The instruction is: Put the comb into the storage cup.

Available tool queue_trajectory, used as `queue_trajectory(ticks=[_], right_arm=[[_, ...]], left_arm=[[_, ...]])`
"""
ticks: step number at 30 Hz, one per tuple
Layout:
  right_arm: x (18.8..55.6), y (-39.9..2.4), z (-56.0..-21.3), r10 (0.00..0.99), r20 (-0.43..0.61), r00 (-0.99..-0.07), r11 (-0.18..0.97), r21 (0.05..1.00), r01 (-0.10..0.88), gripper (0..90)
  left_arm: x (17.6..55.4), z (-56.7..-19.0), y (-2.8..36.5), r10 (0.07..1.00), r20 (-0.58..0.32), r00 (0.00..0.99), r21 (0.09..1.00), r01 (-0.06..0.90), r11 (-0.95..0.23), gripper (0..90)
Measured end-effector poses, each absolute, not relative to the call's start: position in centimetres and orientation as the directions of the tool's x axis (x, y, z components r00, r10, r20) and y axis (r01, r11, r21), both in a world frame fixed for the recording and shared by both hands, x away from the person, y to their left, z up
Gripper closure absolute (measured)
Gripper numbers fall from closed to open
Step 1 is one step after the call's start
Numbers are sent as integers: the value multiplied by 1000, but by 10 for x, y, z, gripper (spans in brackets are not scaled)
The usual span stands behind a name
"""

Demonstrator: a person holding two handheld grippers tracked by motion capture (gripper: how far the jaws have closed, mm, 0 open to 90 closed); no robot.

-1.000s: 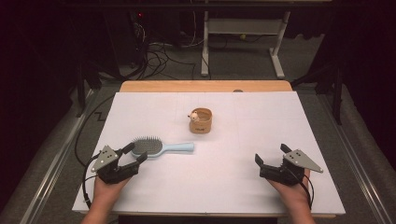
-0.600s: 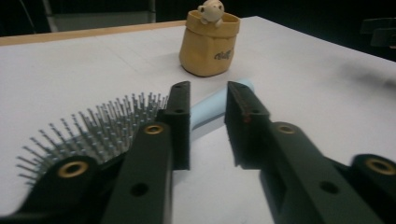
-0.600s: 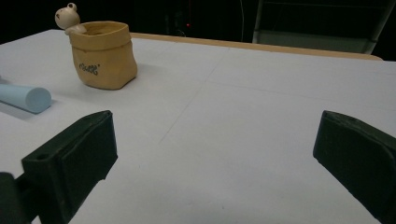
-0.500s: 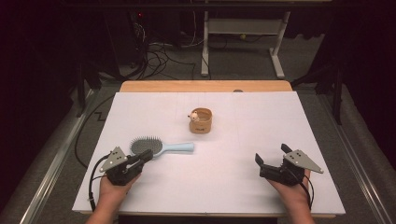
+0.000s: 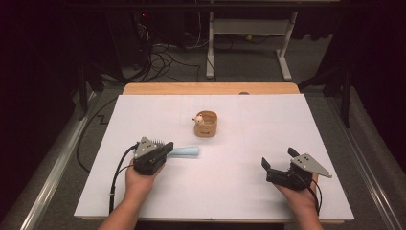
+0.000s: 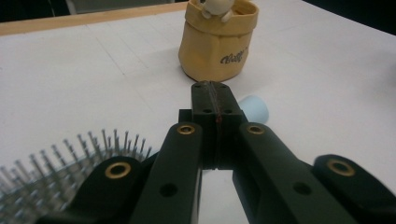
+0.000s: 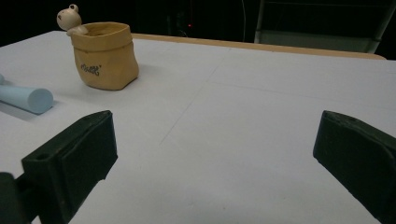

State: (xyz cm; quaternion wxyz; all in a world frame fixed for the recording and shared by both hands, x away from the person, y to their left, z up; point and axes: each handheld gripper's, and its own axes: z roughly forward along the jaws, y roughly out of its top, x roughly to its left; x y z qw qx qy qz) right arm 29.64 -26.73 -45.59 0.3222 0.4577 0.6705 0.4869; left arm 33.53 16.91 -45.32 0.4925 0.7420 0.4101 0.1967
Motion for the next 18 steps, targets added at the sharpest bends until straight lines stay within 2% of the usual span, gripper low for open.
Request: queue_trajectory(ticks=[7,18], right_arm=[[296,-268,-455,926,15,-377,105,950,295,2],[296,-268,-455,925,20,-379,102,949,298,3]], left_arm=[[364,-458,140,835,-96,542,844,489,-220,900],[372,-467,127,864,-44,501,775,562,-287,900]])
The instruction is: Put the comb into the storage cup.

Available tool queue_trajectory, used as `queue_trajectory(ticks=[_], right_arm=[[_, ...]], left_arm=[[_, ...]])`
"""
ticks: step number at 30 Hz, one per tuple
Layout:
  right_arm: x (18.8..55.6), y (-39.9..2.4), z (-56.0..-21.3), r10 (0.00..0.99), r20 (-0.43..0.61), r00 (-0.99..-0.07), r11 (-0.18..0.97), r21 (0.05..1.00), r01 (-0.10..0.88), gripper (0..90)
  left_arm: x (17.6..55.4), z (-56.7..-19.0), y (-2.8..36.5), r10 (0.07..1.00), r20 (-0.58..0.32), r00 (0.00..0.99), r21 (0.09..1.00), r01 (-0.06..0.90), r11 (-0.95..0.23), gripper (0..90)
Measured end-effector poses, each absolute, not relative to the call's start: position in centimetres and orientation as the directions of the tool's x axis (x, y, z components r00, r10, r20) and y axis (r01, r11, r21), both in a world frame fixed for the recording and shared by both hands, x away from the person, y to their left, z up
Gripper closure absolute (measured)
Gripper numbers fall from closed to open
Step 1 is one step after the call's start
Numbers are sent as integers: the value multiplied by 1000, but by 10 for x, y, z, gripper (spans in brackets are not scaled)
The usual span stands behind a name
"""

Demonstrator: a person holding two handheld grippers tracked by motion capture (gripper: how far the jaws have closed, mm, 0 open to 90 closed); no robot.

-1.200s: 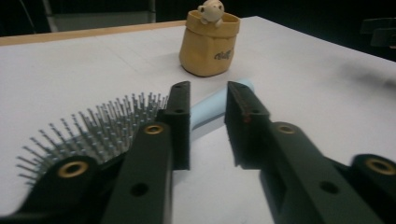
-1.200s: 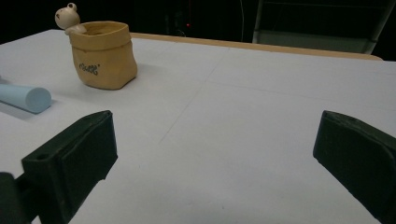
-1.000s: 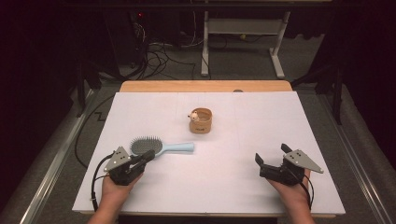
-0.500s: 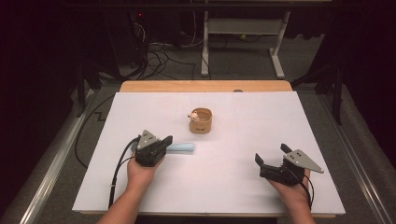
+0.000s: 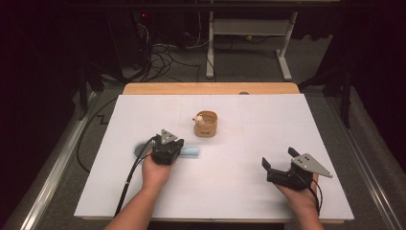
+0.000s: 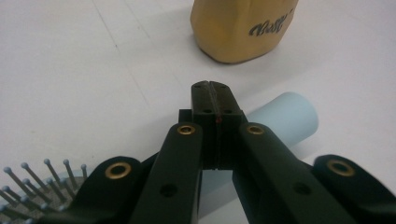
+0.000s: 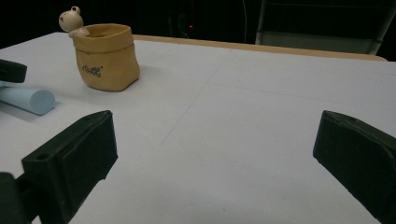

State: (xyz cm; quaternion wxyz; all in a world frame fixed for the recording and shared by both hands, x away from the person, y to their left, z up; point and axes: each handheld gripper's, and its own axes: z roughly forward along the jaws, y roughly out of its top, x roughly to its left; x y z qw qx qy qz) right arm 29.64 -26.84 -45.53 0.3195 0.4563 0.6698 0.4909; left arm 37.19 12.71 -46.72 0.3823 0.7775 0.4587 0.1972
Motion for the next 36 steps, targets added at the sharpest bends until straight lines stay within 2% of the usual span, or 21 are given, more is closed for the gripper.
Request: queue_trajectory(ticks=[20,36], right_arm=[[296,-270,-454,928,30,-370,88,951,296,3],[296,-273,-454,931,50,-362,66,951,302,4]], left_arm=[[377,-467,125,859,-7,512,738,582,-341,900],[381,-467,127,852,-32,523,719,604,-344,900]])
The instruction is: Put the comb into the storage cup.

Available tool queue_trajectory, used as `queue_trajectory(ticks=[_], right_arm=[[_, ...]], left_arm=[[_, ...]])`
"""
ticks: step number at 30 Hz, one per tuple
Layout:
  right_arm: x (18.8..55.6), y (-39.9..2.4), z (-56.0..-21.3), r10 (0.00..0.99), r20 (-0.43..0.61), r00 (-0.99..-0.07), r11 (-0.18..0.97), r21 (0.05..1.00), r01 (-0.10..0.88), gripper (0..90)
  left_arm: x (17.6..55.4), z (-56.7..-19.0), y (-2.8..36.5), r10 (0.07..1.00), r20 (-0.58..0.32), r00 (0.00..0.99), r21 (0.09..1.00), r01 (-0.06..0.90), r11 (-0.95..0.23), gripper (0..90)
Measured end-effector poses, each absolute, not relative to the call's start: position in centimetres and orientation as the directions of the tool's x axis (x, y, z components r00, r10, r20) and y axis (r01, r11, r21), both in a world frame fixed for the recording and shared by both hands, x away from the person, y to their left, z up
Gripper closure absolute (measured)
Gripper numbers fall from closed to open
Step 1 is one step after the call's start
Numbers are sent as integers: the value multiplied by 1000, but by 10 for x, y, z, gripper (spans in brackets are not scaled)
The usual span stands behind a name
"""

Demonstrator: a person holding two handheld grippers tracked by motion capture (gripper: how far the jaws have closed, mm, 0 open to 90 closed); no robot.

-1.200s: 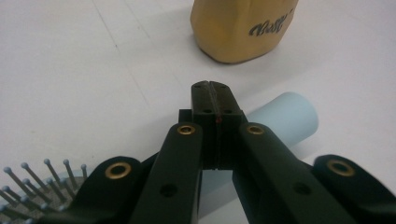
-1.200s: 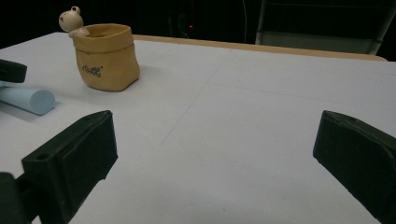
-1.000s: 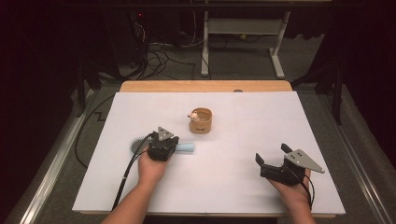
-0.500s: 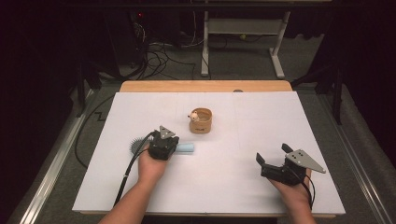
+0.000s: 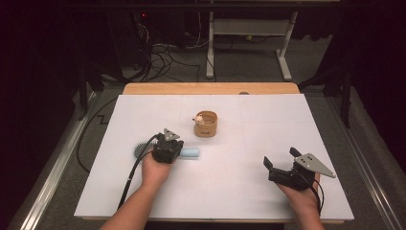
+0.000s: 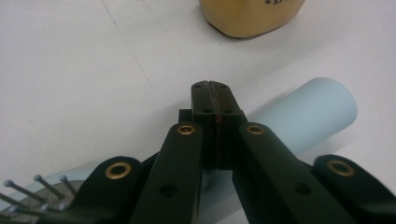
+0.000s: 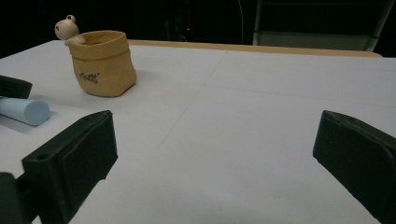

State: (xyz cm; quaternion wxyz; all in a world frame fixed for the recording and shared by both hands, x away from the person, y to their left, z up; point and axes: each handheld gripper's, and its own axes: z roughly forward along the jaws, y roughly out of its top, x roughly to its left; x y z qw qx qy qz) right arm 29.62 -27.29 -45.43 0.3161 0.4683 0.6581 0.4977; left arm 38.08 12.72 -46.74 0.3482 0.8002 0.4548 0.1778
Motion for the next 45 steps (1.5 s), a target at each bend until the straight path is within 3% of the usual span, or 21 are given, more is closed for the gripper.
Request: queue_trajectory(ticks=[21,45], right_arm=[[296,-275,-454,935,58,-349,56,949,310,9],[296,-275,-454,937,63,-344,51,949,313,11]], left_arm=[[333,-456,145,781,-17,624,711,557,-430,900],[344,-461,138,762,5,647,661,570,-488,900]])
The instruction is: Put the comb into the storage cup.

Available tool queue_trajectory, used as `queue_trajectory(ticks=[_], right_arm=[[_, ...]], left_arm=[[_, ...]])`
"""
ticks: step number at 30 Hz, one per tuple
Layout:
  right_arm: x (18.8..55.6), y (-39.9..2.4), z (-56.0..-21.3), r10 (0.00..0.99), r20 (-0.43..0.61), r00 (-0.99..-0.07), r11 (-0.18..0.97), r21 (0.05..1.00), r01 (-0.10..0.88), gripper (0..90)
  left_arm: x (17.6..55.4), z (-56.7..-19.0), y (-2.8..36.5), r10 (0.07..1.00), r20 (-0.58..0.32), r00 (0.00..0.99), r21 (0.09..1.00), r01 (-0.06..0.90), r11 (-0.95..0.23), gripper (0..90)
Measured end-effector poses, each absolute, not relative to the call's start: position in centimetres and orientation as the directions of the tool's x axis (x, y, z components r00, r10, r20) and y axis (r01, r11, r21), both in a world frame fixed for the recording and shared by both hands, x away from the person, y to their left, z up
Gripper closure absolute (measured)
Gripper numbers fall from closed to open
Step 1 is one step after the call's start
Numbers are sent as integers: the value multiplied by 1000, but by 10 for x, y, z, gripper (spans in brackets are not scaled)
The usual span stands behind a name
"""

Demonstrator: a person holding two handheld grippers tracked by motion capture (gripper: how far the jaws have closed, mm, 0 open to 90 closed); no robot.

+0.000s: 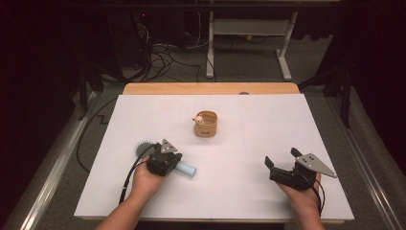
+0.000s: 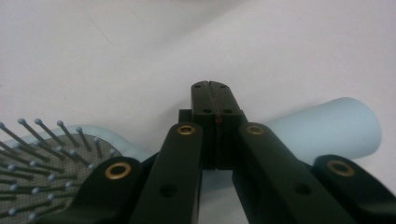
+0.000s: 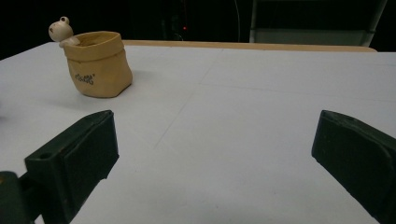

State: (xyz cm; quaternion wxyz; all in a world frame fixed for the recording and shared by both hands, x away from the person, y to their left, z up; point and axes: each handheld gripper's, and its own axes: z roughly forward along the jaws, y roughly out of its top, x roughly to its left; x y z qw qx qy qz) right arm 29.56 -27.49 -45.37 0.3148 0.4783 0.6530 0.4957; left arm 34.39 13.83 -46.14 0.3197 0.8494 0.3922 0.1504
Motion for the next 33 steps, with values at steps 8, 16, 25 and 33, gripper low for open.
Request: queue_trajectory(ticks=[8,16,25,33], right_arm=[[295,-276,-454,938,67,-339,47,948,315,11],[295,-276,-454,939,66,-336,46,948,315,11],[295,-277,-454,942,73,-328,36,948,315,12],[296,-277,-454,942,73,-328,38,947,319,12]], left_arm=[[339,-461,149,758,13,652,641,577,-507,900],[327,-459,163,745,15,667,645,563,-516,900],[318,-455,173,723,8,691,645,548,-532,900],[320,-461,159,692,11,721,620,538,-571,900]])
